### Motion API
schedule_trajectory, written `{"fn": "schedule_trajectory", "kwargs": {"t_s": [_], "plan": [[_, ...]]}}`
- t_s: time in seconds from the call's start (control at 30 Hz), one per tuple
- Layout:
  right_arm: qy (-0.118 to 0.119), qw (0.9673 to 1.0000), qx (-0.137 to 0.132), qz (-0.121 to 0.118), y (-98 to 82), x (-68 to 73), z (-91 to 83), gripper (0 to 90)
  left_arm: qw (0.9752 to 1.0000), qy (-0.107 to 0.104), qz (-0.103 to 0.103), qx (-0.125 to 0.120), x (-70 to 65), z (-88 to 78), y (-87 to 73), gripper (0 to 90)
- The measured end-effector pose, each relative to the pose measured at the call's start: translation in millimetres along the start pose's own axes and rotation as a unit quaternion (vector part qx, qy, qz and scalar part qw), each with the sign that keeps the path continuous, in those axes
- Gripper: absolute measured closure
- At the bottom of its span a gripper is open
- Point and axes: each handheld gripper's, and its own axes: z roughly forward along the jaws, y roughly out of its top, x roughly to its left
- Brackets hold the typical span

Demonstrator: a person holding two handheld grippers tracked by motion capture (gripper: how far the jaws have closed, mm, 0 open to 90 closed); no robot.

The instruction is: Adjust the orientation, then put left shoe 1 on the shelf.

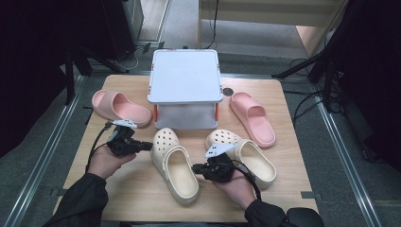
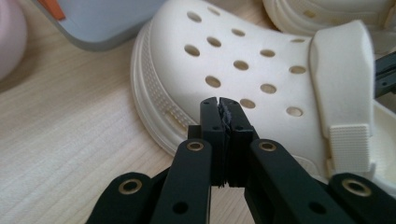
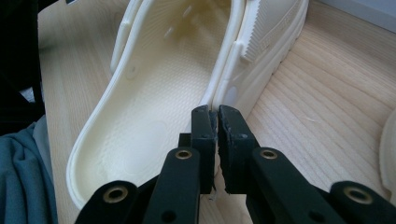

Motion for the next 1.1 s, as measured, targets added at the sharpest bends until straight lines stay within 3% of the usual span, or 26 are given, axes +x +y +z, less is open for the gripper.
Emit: {"fn": "schedule_trajectory", "kwargs": {"t_s": [0.2,0.3,0.33,0.73,1.1], "plan": [[-0.001,1.0,-0.002,-0.002,-0.1,0.8,0.6,86.6,1.0,-0.002,0.0,0.007,-2.0,6.1,-0.1,88.7],[-0.004,0.9999,-0.009,0.003,0.0,0.2,0.4,86.6,0.9999,0.011,0.006,0.011,-0.7,6.4,-1.1,88.7],[-0.003,1.0,-0.003,0.006,-0.5,0.3,2.5,86.6,1.0,0.004,-0.002,0.007,1.0,6.7,-1.3,88.7],[-0.008,0.9999,-0.009,0.008,-3.4,4.8,0.6,85.6,0.9999,0.009,0.005,0.0,-1.7,14.8,5.6,89.1],[-0.02,0.9995,-0.018,0.019,-8.0,9.4,-3.5,84.8,0.9999,-0.013,0.0,-0.006,0.2,26.4,15.8,89.1]]}}
